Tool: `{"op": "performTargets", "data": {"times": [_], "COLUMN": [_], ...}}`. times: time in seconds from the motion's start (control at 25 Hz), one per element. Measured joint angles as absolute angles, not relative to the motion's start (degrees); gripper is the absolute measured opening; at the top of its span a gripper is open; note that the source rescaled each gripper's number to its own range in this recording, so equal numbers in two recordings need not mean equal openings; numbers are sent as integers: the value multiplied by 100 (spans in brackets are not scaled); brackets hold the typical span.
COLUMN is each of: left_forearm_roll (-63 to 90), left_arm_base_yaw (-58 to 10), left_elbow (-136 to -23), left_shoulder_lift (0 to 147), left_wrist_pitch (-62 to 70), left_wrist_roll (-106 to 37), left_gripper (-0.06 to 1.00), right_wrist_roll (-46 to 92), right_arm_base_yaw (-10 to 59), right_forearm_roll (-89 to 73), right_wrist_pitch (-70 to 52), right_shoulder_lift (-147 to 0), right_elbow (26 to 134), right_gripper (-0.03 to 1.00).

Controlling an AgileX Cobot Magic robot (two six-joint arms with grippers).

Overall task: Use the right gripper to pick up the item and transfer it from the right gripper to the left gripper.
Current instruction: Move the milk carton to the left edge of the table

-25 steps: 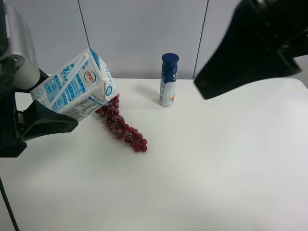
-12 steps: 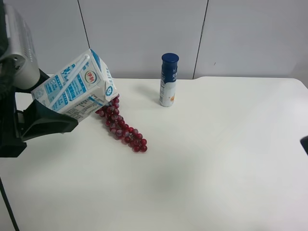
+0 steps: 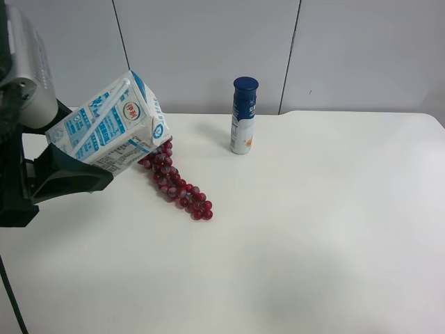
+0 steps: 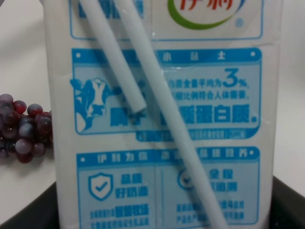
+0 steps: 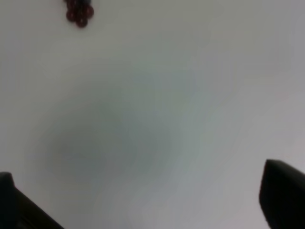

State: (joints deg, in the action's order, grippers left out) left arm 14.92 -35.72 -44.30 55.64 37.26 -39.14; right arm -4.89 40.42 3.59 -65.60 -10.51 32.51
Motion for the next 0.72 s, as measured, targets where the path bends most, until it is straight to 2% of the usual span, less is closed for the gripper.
{"op": "performTargets", "data": {"times": [0.2,0.72], "left_forearm_roll": [1492,1509], "left_arm_base_yaw": [-3572,-3572], "left_elbow": [-4430,-4430], "left_shoulder_lift": [5564,5564], "left_wrist_pitch": [3726,3720], "left_wrist_roll": [-3914,-3914], "left_gripper": [1,1], "right_wrist_roll": [-494,-457], "right_arm_base_yaw": [4042,4042], "right_forearm_roll": [190,79], "right_wrist_pitch": [-6232,-6114], "right_shoulder_lift": [-485,-461], "right_elbow": [2877,2832], "right_gripper": [98,98]}}
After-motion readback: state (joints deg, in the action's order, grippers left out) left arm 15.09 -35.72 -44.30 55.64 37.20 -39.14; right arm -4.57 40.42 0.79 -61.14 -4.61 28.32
